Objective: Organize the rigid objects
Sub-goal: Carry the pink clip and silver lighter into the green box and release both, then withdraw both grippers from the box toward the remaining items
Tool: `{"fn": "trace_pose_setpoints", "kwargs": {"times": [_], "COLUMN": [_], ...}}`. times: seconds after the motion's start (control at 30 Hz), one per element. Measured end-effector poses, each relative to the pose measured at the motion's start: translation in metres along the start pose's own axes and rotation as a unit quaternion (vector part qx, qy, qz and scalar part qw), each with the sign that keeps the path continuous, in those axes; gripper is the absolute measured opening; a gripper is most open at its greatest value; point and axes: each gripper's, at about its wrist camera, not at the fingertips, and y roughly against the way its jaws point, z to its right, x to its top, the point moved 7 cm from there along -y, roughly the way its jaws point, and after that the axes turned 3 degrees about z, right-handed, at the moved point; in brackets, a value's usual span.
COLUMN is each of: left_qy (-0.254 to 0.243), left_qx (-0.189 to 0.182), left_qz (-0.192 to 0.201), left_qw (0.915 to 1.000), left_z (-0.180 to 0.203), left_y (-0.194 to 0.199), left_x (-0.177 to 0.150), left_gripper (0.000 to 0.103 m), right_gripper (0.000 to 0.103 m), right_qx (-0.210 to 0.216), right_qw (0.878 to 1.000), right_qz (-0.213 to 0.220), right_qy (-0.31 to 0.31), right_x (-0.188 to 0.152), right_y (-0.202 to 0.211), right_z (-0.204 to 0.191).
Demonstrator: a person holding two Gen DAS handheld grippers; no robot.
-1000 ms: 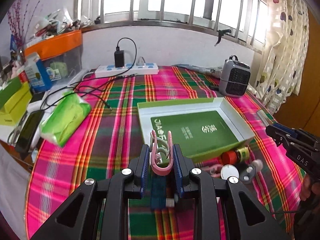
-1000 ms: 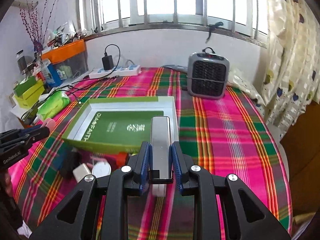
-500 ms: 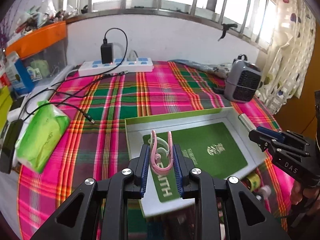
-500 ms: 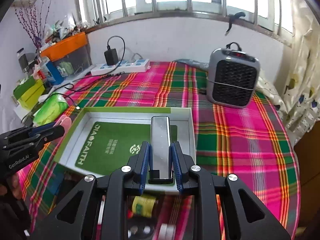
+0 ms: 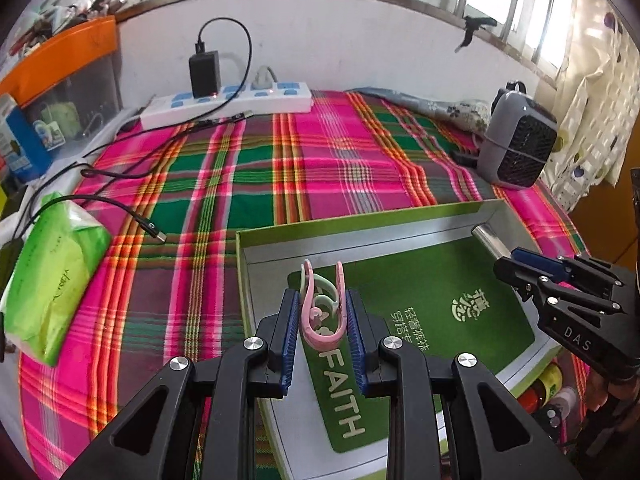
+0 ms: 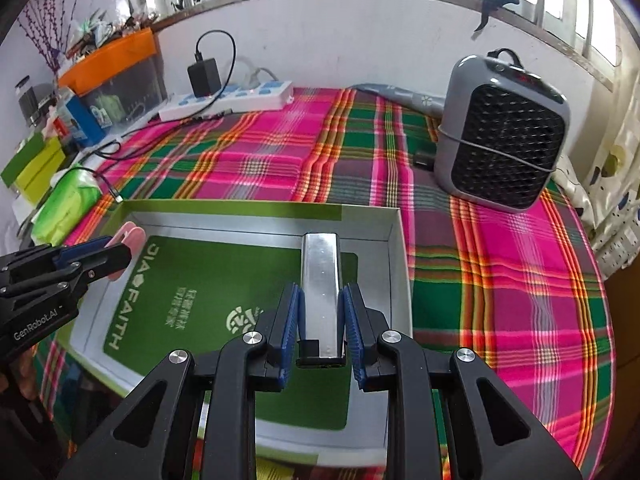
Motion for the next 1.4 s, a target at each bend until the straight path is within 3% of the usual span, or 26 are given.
{"fn": "trace_pose_setpoints", "kwargs": {"times": [0.83,1.03,1.2,1.4], "left_qy": [-0.021,-0.021,-0.019,-0.014], "left_qx": [0.011,0.0,0.003,0.001], "left_qz": [-0.021,-0.019,-0.013,0.004], "left_qw": [0.9995,0.9996,0.9997,0.9999], "left_z": [0.01,0.014,0.014,0.014], "left_y": [-0.014,-0.01,0.0,0.022], "left_x": [-0.006,-0.008,-0.01,-0.011], "left_gripper": [0.024,0.034,0.04,0.04], "right_gripper": [0.024,0.024,0.042,0.045], "right_qx": [-0.002,-0.001,0.006,0.009], "right_qw": [1.0,1.0,1.0,1.0], "right_qz": [-0.027,-0.026,-0.015,0.002], "right_qy": [0.0,-0.008,-0.021,-0.022], "right_x": [0.0,0.0,0.001,0.002], "right_y": [-0.023,-0.023,-0.017,0.0], "right_z": [0.002,0.003,0.004,-0.001]}}
